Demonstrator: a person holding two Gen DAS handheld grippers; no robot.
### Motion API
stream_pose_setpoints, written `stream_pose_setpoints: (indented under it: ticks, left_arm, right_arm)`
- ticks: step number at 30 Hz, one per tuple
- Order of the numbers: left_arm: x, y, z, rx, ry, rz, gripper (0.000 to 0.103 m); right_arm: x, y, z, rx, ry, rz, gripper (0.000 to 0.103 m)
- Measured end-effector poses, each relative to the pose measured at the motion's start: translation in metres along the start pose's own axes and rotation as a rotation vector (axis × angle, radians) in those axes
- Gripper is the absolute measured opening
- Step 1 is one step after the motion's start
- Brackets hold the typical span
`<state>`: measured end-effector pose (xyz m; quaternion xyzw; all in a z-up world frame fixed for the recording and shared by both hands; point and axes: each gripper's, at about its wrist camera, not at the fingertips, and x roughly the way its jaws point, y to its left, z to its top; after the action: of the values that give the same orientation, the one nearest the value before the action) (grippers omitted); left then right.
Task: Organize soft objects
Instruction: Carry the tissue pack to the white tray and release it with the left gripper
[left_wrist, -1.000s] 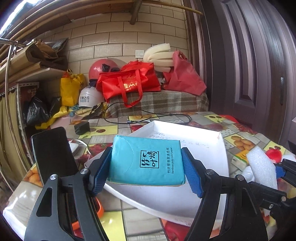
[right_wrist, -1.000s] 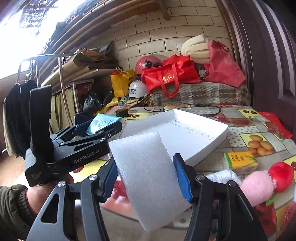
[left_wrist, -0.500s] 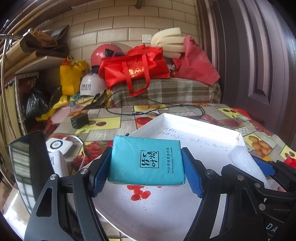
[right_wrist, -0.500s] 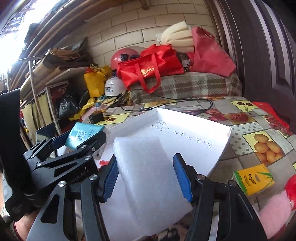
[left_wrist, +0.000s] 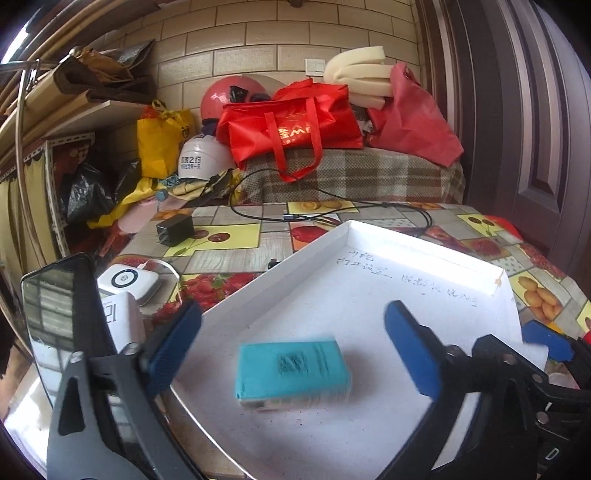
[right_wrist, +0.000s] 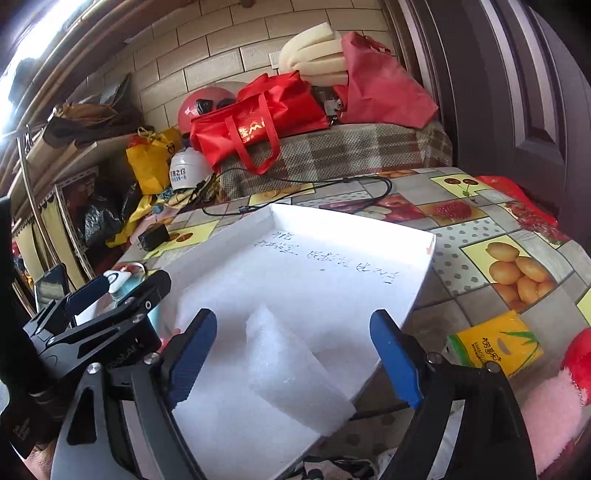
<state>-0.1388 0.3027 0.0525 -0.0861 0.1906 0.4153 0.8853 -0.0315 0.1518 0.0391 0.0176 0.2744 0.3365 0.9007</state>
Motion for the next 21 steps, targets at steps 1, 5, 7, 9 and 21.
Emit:
stream_pose_setpoints:
  ticks: [1, 5, 7, 9, 21]
  left_arm:
    - [-0.002, -0.001, 0.000, 0.003, -0.011, 0.001, 0.102]
    - [-0.013, -0.002, -0.001, 0.014, -0.062, -0.001, 0.102]
    - [-0.017, -0.002, -0.002, 0.012, -0.081, -0.008, 0.102]
    - [-0.021, -0.001, -0.002, 0.003, -0.095, -0.021, 0.102]
    - [-0.054, -0.003, -0.015, -0.021, -0.110, -0.187, 0.102]
  right_arm:
    - [-0.001, 0.001, -0.001, 0.000, 0.000, -0.002, 0.086]
    - [-0.011, 0.004, -0.007, 0.010, -0.001, -0.002, 0.086]
    - [-0.017, 0.007, -0.010, 0.011, -0.010, 0.008, 0.086]
    - [-0.024, 0.011, -0.014, 0.002, -0.017, 0.021, 0.086]
    - [-0.076, 0.036, -0.040, -0.208, -0.081, 0.101, 0.088]
